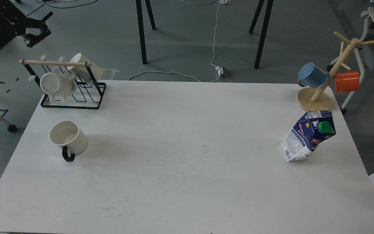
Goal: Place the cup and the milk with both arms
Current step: 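Move the left gripper in toward the white mug lying on its side, then grasp the rim of the white black-handled mug with the left gripper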
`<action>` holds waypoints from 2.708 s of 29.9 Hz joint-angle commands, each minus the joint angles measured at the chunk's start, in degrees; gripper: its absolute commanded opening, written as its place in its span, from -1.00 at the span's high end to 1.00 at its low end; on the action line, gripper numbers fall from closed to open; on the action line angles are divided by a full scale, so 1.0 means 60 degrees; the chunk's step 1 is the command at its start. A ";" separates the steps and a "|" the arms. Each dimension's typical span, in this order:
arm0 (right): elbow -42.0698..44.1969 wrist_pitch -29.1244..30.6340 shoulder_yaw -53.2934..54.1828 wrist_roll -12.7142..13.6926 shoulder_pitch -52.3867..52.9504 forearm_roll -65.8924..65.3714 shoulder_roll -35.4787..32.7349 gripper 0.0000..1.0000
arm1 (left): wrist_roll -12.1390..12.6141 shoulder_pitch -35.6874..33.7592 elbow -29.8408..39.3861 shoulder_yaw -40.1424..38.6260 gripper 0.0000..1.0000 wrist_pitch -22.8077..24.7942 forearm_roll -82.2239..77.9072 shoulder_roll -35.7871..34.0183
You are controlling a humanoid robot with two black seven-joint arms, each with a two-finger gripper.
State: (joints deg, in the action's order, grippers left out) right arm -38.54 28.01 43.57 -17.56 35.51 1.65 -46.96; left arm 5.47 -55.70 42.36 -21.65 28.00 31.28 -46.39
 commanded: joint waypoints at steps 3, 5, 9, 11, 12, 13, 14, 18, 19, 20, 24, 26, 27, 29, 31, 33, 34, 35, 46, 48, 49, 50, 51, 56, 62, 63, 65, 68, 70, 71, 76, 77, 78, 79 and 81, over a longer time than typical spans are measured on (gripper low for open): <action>-0.0008 -0.0001 0.0048 0.0040 -0.0016 0.0017 0.0005 -1.00 | -0.0411 0.1005 -0.0102 -0.0083 -1.00 0.0000 0.0031 -0.0017; -0.0008 -0.0001 0.0048 0.0026 -0.0030 0.0017 0.0005 -1.00 | -0.0602 0.1181 -0.0247 -0.0185 -1.00 0.0000 0.0118 -0.0061; 0.0007 -0.0001 0.0091 0.0026 -0.0147 0.0017 -0.0024 -1.00 | -0.0822 0.1299 -0.2774 -0.0550 -1.00 0.0000 0.0426 0.0244; 0.0036 -0.0001 0.0135 0.0026 -0.0191 0.0046 -0.0039 -1.00 | -0.0896 0.1285 -0.3832 -0.0959 -1.00 0.0000 0.0456 0.1076; 0.0051 -0.0001 0.0136 0.0026 -0.0235 0.0046 -0.0039 -1.00 | -0.0925 0.1285 -0.4171 -0.1194 -1.00 0.0000 0.0485 0.1487; 0.0036 -0.0001 0.0136 0.0026 -0.0250 0.0046 -0.0039 -1.00 | -0.0998 0.1198 -0.4609 -0.1385 -1.00 0.0000 0.0441 0.1825; 0.0022 -0.0001 0.0136 0.0026 -0.0250 0.0046 -0.0039 -1.00 | -0.1144 0.1153 -0.4991 -0.1416 -1.00 0.0000 0.0398 0.1973; 0.0007 -0.0001 0.0136 0.0026 -0.0250 0.0046 -0.0068 -1.00 | -0.1482 0.1124 -0.5871 -0.1095 -1.00 0.0000 -0.0201 0.1800; 0.0021 -0.0001 0.0136 0.0026 -0.0250 0.0046 -0.0069 -1.00 | -0.1511 0.0993 -0.6207 -0.0818 -1.00 0.0000 -0.0610 0.1625; 0.0022 -0.0001 0.0136 0.0026 -0.0250 0.0046 -0.0069 -1.00 | -0.1540 0.0658 -0.6486 -0.0351 -1.00 0.0000 -0.1034 0.1521; 0.0022 -0.0001 0.0121 0.0026 -0.0250 0.0046 -0.0083 -1.00 | -0.1672 -0.0457 -0.7496 0.2049 -1.00 0.0000 -0.1668 0.1476; 0.0022 -0.0001 0.0136 0.0026 -0.0250 0.0017 -0.0083 -1.00 | -0.1935 -0.0619 -0.8228 0.3629 -1.00 0.0000 -0.1654 0.1535; 0.0036 -0.0001 0.0136 0.0026 -0.0250 0.0017 -0.0083 -1.00 | -0.2183 -0.0736 -0.8565 0.4435 -1.00 0.0000 -0.1668 0.1579; 0.0051 -0.0001 0.0121 0.0011 -0.0250 0.0017 -0.0083 -1.00 | -0.2987 -0.0897 -0.9268 0.6295 -1.00 0.0000 -0.1668 0.1856; 0.0095 -0.0001 0.0106 0.0011 -0.0265 0.0017 -0.0098 -1.00 | -0.4128 -0.0854 -1.0350 0.8447 -1.00 0.0000 -0.1683 0.2309; 0.0168 -0.0001 0.0106 0.0011 -0.0294 0.0003 -0.0098 -1.00 | -0.5578 -0.0650 -1.1785 1.1198 -1.00 0.0000 -0.1683 0.2924; 0.0168 -0.0001 0.0121 0.0011 -0.0338 0.0003 -0.0112 -1.00 | -0.5578 -0.0243 -1.2589 1.2589 -1.00 0.0000 -0.1698 0.3144; 0.0168 -0.0001 0.0121 0.0011 -0.0411 0.0003 -0.0112 -1.00 | -0.5578 0.0457 -1.3496 1.3893 -1.00 0.0000 -0.1712 0.3262; 0.0285 -0.0001 0.0121 -0.0018 -0.0660 0.0003 -0.0112 -1.00 | -0.5578 0.4287 -1.7241 1.7743 -1.00 0.0000 -0.2501 0.3513; 0.0285 -0.0001 0.0121 -0.0033 -0.0675 0.0003 -0.0098 -1.00 | -0.5578 0.4390 -1.7255 1.7890 -1.00 0.0000 -0.2955 0.3527; 0.0285 -0.0001 0.0106 -0.0033 -0.0675 0.0003 -0.0098 -1.00 | -0.5578 0.4521 -1.7255 1.7934 -1.00 0.0000 -0.3218 0.3527; 0.0300 -0.0001 0.0121 -0.0033 -0.0704 0.0003 -0.0083 -1.00 | -0.5578 0.4725 -1.7255 1.7978 -1.00 0.0000 -0.3555 0.3527; 0.0314 -0.0001 0.0121 -0.0033 -0.0704 0.0003 -0.0069 -1.00 | -0.5578 0.4887 -1.7255 1.8022 -1.00 0.0000 -0.3892 0.3527; 0.0329 -0.0001 0.0106 -0.0033 -0.0777 -0.0012 -0.0054 -1.00 | -0.5578 0.5429 -1.7008 1.8111 -1.00 0.0000 -0.6102 0.3644; 0.0344 -0.0001 0.0121 -0.0033 -0.1012 0.0003 -0.0054 -1.00 | -0.5578 0.5562 -1.6304 1.7905 -0.99 0.0000 -0.6839 0.3937; 0.0344 -0.0001 0.0121 -0.0033 -0.1041 0.0003 -0.0054 -1.00 | -0.5578 0.5562 -1.6289 1.7905 -0.99 0.0000 -0.6825 0.3952; 0.0387 -0.0001 0.0121 -0.0033 -0.1070 0.0003 -0.0054 -1.00 | -0.5578 0.5562 -1.6289 1.7905 -0.99 0.0000 -0.6825 0.4054; 0.0475 -0.0001 0.0121 -0.0033 -0.1070 0.0003 -0.0039 -1.00 | -0.5578 0.5606 -1.6289 1.7905 -0.99 0.0000 -0.6825 0.4186; 0.0476 -0.0001 0.0121 -0.0033 -0.1100 0.0003 -0.0039 -1.00 | -0.5578 0.5708 -1.6303 1.7905 -0.99 0.0000 -0.6825 0.4230; 0.0476 -0.0001 0.0121 -0.0033 -0.1129 0.0003 -0.0039 -1.00 | -0.5578 0.5738 -1.6303 1.7905 -0.99 0.0000 -0.6825 0.4245; 0.0476 -0.0001 0.0136 -0.0033 -0.1187 0.0003 -0.0054 -1.00 | -0.5578 0.5869 -1.6289 1.7905 -0.99 0.0000 -0.6825 0.4479; 0.0476 -0.0001 0.0136 -0.0033 -0.1188 0.0003 -0.0039 -1.00 | -0.5578 0.5913 -1.6289 1.7905 -0.99 0.0000 -0.6825 0.4479; 0.0476 -0.0001 0.0121 -0.0033 -0.1188 0.0003 -0.0039 -1.00 | -0.5578 0.5957 -1.6289 1.7905 -0.99 0.0000 -0.6825 0.4494; 0.0476 -0.0001 0.0121 -0.0033 -0.1188 0.0003 -0.0039 -1.00 | -0.5578 0.5972 -1.6289 1.7905 -0.99 0.0000 -0.6825 0.4494; 0.0476 -0.0001 0.0121 -0.0033 -0.1188 0.0003 -0.0039 -1.00 | -0.5578 0.5972 -1.6274 1.7905 -0.98 0.0000 -0.6825 0.4509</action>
State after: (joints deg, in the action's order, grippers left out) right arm -35.68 28.00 44.37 -17.76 28.40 1.67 -47.20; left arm -28.00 -20.04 -55.38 85.78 28.00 -9.67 -19.48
